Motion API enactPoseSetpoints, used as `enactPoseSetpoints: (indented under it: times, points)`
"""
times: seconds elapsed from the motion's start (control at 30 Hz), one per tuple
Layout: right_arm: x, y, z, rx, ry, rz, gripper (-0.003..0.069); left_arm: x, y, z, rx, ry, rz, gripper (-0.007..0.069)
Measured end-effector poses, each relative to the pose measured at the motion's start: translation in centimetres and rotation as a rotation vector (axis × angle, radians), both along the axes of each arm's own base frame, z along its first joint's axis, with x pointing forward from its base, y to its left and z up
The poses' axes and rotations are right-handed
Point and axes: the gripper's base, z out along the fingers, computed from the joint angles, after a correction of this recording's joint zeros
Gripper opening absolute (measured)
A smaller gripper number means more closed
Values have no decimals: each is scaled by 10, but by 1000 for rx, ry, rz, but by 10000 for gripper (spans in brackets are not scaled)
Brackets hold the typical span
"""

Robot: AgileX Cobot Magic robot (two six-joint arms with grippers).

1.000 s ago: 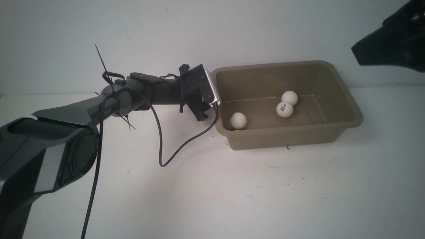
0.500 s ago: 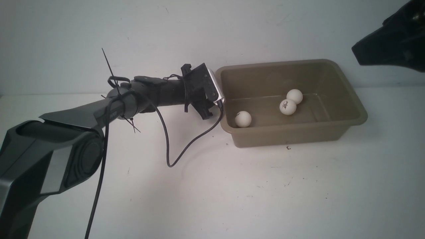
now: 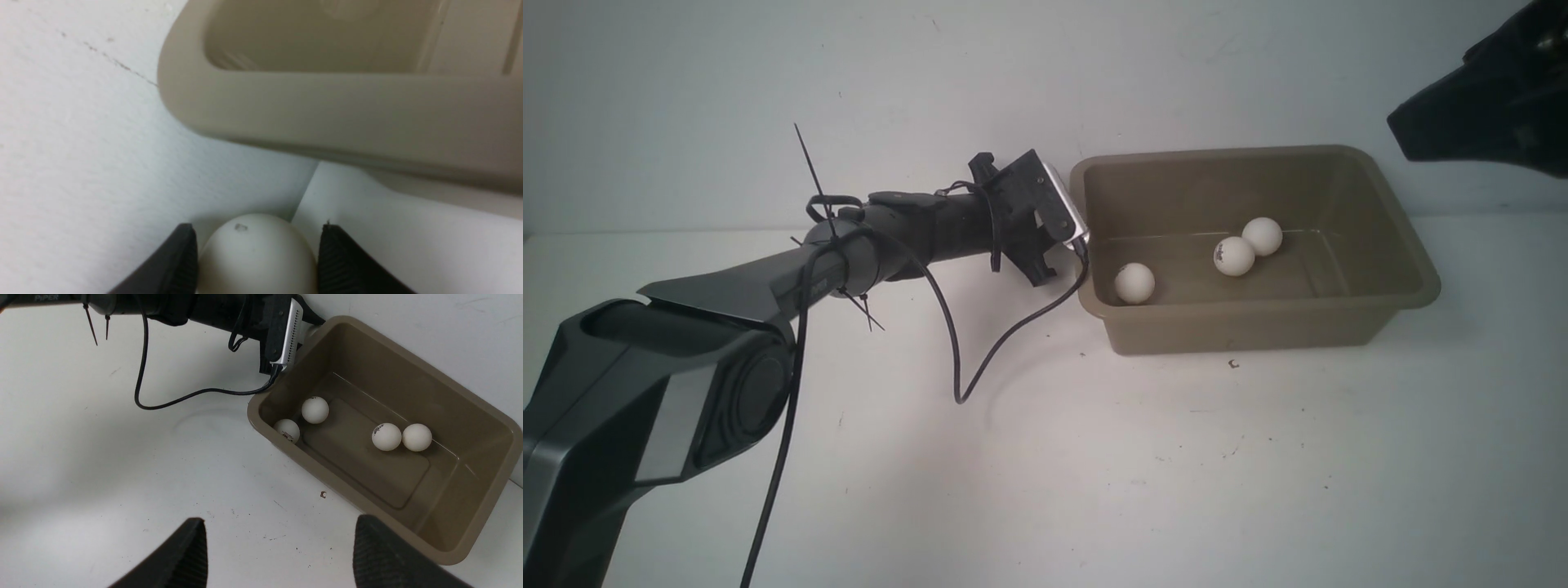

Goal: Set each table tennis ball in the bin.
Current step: Use the left arm to clamp the table tennis ball closest to it, then use the left arm to put the table tennis ball into the box

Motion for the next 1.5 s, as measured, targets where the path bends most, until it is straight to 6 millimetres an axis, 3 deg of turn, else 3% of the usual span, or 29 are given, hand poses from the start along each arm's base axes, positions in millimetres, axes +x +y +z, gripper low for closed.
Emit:
enactPoseSetpoints:
  times: [0.27,0.5,0.67,0.93,1.1,1.5]
  points:
    - [0,0,0,-2,-1,2,440,-3,4,10,62,-4,11,334]
    - [0,0,0,-5,-3,5,440,-22,12,19,141,43,-2,334]
    - [0,0,0,-10,-6,10,440,-36,16,42,124,55,-43,334]
    - [0,0,0,-13,-8,13,440,-66,24,119,13,33,-158,334]
    - [0,0,0,-13,-8,13,440,-85,7,131,-52,72,-347,334]
    - [0,0,0,-13,-8,13,440,-109,-49,131,-50,35,-473,334]
